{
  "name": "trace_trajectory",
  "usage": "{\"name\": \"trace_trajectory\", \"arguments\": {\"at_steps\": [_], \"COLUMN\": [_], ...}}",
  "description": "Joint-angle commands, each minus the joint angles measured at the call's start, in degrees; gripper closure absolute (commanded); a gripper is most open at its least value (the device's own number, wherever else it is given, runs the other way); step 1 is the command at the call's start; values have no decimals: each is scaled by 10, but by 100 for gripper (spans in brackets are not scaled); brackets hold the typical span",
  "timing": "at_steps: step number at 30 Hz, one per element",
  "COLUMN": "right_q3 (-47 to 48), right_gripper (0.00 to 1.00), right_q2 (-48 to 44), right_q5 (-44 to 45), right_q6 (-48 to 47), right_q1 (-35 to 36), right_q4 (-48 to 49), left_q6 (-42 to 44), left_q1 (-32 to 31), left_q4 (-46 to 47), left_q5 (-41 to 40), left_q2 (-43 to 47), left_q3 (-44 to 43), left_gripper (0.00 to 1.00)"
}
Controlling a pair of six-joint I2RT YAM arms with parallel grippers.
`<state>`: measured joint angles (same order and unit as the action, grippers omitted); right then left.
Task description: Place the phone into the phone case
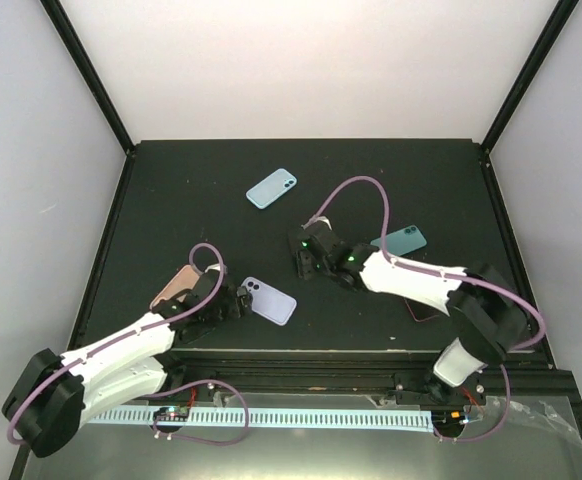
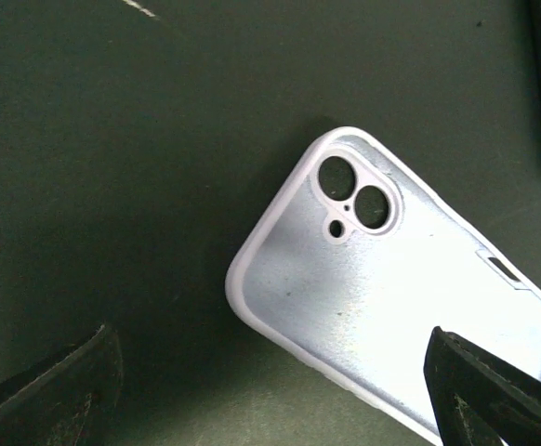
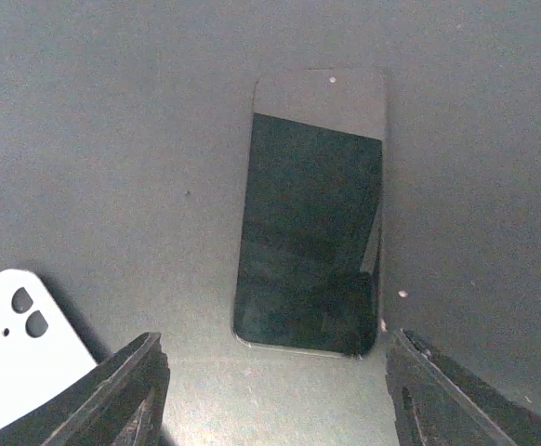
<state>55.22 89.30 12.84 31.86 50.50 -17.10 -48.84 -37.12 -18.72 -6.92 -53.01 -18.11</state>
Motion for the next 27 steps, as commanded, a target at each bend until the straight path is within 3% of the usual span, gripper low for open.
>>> {"name": "trace_trajectory", "arguments": {"at_steps": [1,15,22,27], "right_q3": [56,164,187,188], "right_gripper": [35,20,12,11], "right_q2": [62,204,237,251], "right_q5": [-9,21,41,41], "right_q6": [-5,-21,-28,-34], "right_q1": [-13,-27,-30,-37], "right_q4": [6,-44,-61,-59], "left_q6": [10,35,37,42], "left_q1": [6,9,10,10], "left_q4": [63,131,140,151], "left_q5": [30,43,35,44], "left_q2": [-9,-70,-91,-109], "left_q3": [5,-1,-10,-13], "left_gripper": [11,17,21,22]}}
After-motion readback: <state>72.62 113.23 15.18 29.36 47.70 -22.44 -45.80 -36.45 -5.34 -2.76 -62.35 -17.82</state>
